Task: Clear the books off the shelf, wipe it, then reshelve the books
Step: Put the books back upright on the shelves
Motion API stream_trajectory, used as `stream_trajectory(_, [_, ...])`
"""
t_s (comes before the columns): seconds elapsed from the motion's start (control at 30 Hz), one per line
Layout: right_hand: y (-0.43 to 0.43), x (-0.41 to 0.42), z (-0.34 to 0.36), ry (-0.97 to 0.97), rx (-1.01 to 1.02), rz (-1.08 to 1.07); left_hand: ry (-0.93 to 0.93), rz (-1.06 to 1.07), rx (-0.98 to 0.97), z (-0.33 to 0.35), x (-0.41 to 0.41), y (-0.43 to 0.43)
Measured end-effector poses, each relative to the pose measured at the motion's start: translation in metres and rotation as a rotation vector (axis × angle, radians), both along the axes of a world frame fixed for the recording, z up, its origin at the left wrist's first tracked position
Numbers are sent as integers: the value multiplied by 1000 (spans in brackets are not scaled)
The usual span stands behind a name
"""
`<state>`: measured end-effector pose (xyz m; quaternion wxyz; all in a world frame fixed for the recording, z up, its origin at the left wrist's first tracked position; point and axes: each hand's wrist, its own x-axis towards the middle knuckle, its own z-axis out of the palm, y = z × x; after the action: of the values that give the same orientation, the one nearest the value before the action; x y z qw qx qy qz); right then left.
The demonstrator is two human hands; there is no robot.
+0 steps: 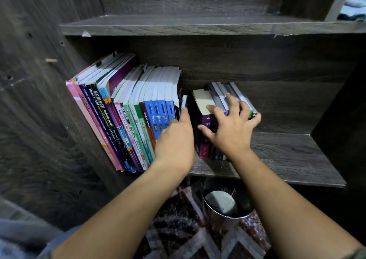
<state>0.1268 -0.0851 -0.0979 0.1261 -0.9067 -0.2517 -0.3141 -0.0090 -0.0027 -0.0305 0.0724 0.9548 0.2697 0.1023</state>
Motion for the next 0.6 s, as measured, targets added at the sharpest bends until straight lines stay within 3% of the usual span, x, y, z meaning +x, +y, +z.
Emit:
stream_trajectory(0.13, [-11, -3, 1, -33, -48, 144, 109, -48, 22, -4, 3, 9])
stream_trajectory(0.23, [-23, -4, 0, -63, 121, 293, 90, -63, 298, -7, -2, 16])
stream_trajectory(0.3, [-32, 0, 2, -17, 275, 317, -1, -42, 380, -13, -2, 18])
stream_trajectory(0.43, [-45, 5, -5, 631, 669, 362, -58, 89, 469, -32, 9, 17])
stream_trajectory(0.5, [-51, 8, -20, 974, 658, 308, -99, 167, 541, -43, 14, 20])
stream_trajectory(0.6, [-50, 12, -40, 1101, 485, 207, -98, 203, 639, -55, 20, 25])
